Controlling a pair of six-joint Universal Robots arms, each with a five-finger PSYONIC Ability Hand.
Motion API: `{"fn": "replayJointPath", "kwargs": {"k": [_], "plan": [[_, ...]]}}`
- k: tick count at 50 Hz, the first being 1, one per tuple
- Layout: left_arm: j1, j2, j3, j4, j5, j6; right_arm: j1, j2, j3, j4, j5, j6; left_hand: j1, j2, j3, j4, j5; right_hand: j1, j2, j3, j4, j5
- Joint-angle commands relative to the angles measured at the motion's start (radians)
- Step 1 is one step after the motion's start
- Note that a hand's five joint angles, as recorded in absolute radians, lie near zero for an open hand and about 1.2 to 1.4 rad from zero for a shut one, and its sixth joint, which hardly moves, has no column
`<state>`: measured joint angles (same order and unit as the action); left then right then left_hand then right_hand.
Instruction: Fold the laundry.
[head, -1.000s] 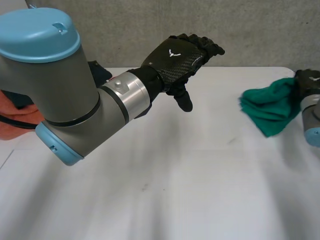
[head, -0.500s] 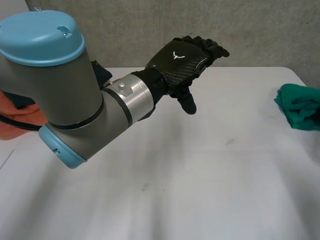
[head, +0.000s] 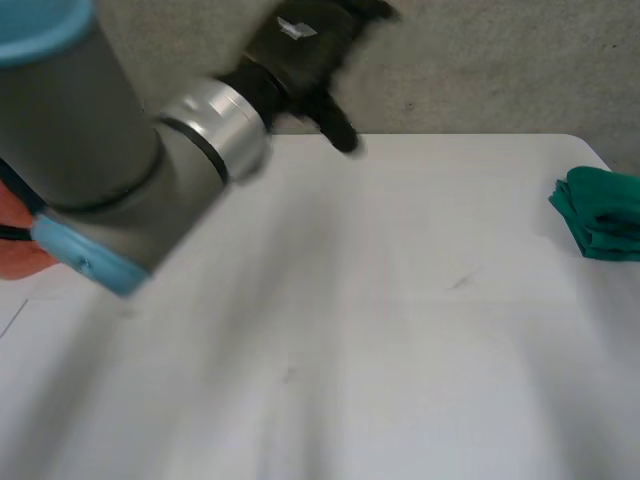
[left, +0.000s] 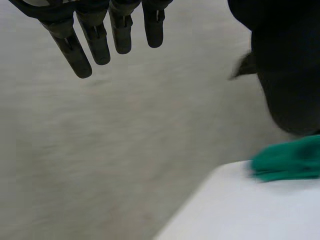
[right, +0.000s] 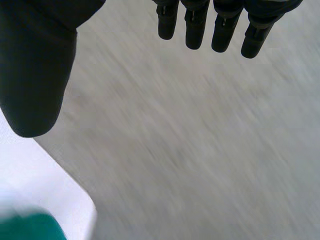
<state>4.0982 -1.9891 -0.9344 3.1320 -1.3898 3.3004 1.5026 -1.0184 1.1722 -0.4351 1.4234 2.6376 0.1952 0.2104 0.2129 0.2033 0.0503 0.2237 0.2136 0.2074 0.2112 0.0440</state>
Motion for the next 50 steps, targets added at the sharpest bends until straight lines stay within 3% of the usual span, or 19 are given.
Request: {"fn": "replayJointPath", "kwargs": {"k": [1, 8, 10, 13, 15, 17, 20, 24, 27, 28, 31, 36, 45, 50], "plan": [[0.256, -0.013, 0.055, -0.015, -0.219, 0.182, 0.165, -0.117, 0.263, 0.007, -0.167, -0.092, 0.039, 0.024, 0.021, 0.031, 0.009, -0.049, -0.039, -0.033, -0.037, -0.044], [0.454, -0.212, 0.051, 0.011, -0.195, 0.609, 0.258, -0.128, 0.363, 0.160, -0.164, -0.220, 0.027, 0.012, 0.009, 0.019, -0.002, -0.049, -0.039, -0.033, -0.037, -0.044], [0.485, -0.272, 0.061, 0.046, -0.187, 0.680, 0.268, -0.127, 0.379, 0.174, -0.162, -0.232, 0.024, 0.009, 0.006, 0.016, -0.005, -0.049, -0.039, -0.033, -0.037, -0.044], [0.550, -0.399, 0.081, 0.150, -0.094, 0.774, 0.269, -0.127, 0.400, 0.184, -0.162, -0.240, 0.018, 0.003, 0.001, 0.010, -0.011, -0.049, -0.039, -0.033, -0.037, -0.044], [0.588, -0.474, 0.097, 0.221, 0.015, 0.801, 0.266, -0.126, 0.412, 0.184, -0.162, -0.240, 0.024, 0.009, 0.006, 0.016, -0.005, -0.049, -0.039, -0.033, -0.037, -0.044], [0.608, -0.517, 0.118, 0.261, 0.069, 0.800, 0.263, -0.124, 0.426, 0.184, -0.166, -0.238, 0.036, 0.021, 0.018, 0.028, 0.006, -0.049, -0.039, -0.033, -0.037, -0.044], [0.633, -0.612, 0.202, 0.304, 0.104, 0.766, 0.263, -0.123, 0.438, 0.184, -0.164, -0.235, 0.086, 0.070, 0.068, 0.078, 0.056, -0.049, -0.039, -0.033, -0.037, -0.044], [0.645, -0.701, 0.353, 0.307, 0.107, 0.645, 0.263, -0.124, 0.472, 0.184, -0.166, -0.235, 0.370, 0.355, 0.352, 0.362, 0.340, -0.049, -0.039, -0.033, -0.037, -0.044], [0.651, -0.734, 0.428, 0.310, 0.104, 0.518, 0.263, -0.124, 0.498, 0.184, -0.167, -0.238, 1.093, 1.078, 1.075, 1.085, 1.064, -0.049, -0.039, -0.033, -0.037, -0.044], [0.642, -0.731, 0.431, 0.319, 0.094, 0.468, 0.261, -0.126, 0.509, 0.184, -0.169, -0.238, 1.200, 1.185, 1.182, 1.192, 1.170, -0.049, -0.039, -0.033, -0.037, -0.044], [0.625, -0.717, 0.411, 0.336, 0.049, 0.424, 0.261, -0.132, 0.523, 0.184, -0.169, -0.238, 1.201, 1.186, 1.183, 1.193, 1.171, -0.049, -0.039, -0.033, -0.037, -0.044], [0.559, -0.462, 0.248, 0.443, -0.078, 0.284, 0.260, -0.144, 0.529, 0.182, -0.169, -0.237, 1.201, 1.186, 1.183, 1.193, 1.171, -0.049, -0.039, -0.033, -0.037, -0.044], [0.407, -0.058, -0.033, 0.543, -0.061, -0.088, 0.255, -0.183, 0.518, 0.174, -0.166, -0.226, 1.201, 1.186, 1.183, 1.193, 1.171, -0.049, -0.039, -0.033, -0.037, -0.044], [0.312, 0.079, -0.124, 0.514, 0.021, -0.252, 0.255, -0.207, 0.524, 0.174, -0.161, -0.212, 1.201, 1.186, 1.183, 1.193, 1.171, -0.049, -0.039, -0.033, -0.037, -0.044]]}}
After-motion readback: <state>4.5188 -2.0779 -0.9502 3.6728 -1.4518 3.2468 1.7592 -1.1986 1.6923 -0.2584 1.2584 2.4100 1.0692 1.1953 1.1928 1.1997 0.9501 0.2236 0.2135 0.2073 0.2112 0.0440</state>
